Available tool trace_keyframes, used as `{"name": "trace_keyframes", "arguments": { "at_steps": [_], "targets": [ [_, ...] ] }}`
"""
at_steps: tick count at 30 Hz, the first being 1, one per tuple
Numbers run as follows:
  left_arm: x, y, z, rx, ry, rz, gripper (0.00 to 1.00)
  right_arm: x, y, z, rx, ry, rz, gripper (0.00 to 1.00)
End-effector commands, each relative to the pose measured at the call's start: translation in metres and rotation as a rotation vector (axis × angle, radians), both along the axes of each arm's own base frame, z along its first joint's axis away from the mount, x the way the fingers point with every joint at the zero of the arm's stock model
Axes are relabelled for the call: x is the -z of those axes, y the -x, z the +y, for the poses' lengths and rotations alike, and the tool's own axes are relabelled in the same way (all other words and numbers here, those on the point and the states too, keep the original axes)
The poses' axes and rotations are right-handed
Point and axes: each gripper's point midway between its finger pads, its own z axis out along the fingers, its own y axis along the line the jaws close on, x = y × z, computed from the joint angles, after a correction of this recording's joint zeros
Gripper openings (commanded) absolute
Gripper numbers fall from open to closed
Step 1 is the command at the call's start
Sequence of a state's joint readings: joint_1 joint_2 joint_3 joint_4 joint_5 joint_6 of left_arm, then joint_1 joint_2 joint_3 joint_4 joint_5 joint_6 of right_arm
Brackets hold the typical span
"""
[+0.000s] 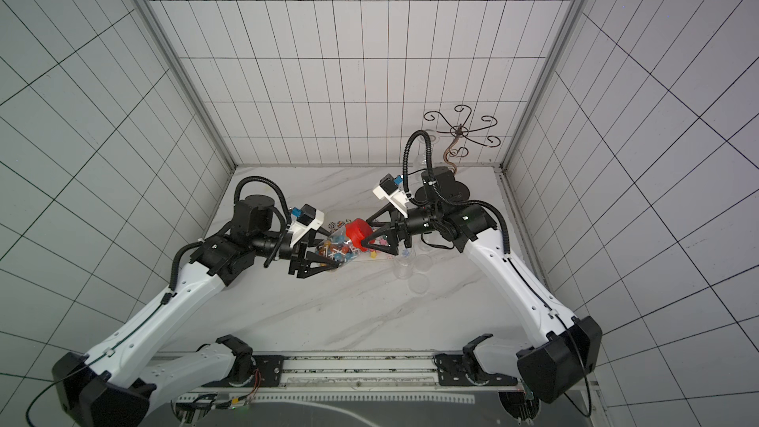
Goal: Pour the candies out of the jar
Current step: Unscrew the lid from the jar.
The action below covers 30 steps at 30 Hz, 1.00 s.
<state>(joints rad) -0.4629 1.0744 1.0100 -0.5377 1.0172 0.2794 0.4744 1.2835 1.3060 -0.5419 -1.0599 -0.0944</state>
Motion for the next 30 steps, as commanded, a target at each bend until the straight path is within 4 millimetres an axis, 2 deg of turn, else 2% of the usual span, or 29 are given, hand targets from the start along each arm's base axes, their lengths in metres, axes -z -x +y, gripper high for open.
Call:
{"name": "trace_keyframes", "arguments": {
  "at_steps": [1, 13, 26, 30],
  "targets": [
    [-0.021, 0.013, -0.001, 0.067, 0.065, -0.095, 0.61, -0.004, -0.02, -0.007, 0.09, 0.028, -0.018, 0.9],
    [-0.02, 0.011, -0.002, 0.059, 0.062, -0.102, 0.61, -0.005, -0.031, -0.014, 0.133, 0.033, 0.0, 0.94],
    [-0.016, 0.003, 0.0, 0.015, 0.04, -0.125, 0.61, -0.028, -0.036, -0.025, 0.172, -0.012, 0.019, 0.97],
    [-0.018, -0.005, 0.003, -0.049, 0.029, -0.16, 0.61, -0.037, -0.044, -0.033, 0.247, -0.018, 0.081, 0.99]
  ]
}}
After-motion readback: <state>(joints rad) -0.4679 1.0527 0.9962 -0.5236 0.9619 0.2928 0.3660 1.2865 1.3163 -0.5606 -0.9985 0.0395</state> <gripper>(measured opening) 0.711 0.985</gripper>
